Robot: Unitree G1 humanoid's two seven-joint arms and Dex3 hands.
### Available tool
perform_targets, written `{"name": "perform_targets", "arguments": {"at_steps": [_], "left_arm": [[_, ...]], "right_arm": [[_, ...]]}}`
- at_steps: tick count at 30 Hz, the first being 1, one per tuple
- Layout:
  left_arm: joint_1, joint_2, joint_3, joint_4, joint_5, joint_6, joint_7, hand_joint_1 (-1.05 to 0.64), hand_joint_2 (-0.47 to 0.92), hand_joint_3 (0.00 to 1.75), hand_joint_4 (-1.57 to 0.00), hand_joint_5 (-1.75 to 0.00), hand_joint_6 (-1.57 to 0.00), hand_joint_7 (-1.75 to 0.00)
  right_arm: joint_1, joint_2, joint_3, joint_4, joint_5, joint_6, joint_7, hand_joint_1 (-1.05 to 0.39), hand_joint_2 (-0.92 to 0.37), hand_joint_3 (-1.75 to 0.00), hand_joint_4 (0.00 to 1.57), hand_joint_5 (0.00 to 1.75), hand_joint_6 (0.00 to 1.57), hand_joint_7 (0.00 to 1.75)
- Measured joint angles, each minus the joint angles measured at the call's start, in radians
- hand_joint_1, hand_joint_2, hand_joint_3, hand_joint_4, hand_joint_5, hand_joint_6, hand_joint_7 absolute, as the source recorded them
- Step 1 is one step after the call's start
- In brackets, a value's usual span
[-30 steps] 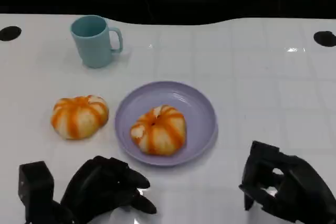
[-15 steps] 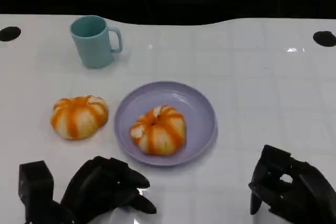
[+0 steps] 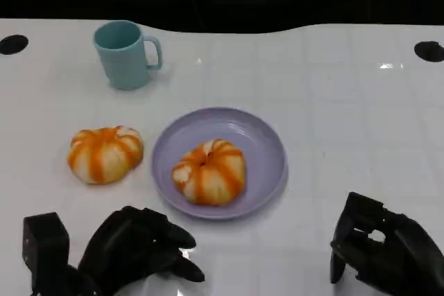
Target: Grasp the bread from the table and place it into the plate.
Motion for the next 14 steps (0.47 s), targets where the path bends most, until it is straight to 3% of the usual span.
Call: {"name": "perform_targets", "arguments": {"at_steps": [14], "left_arm": [[-0.016, 0.007, 0.016, 0.029, -0.008, -0.006, -0.016, -1.05, 0.72, 0.00, -1.57, -0.20, -1.57, -0.01]], "right_arm": [[-0.006, 0.023, -0.001, 0.014, -0.001, 0.000, 0.014, -0.58, -0.92, -0.24, 0.73, 1.75, 0.60, 1.69]]}}
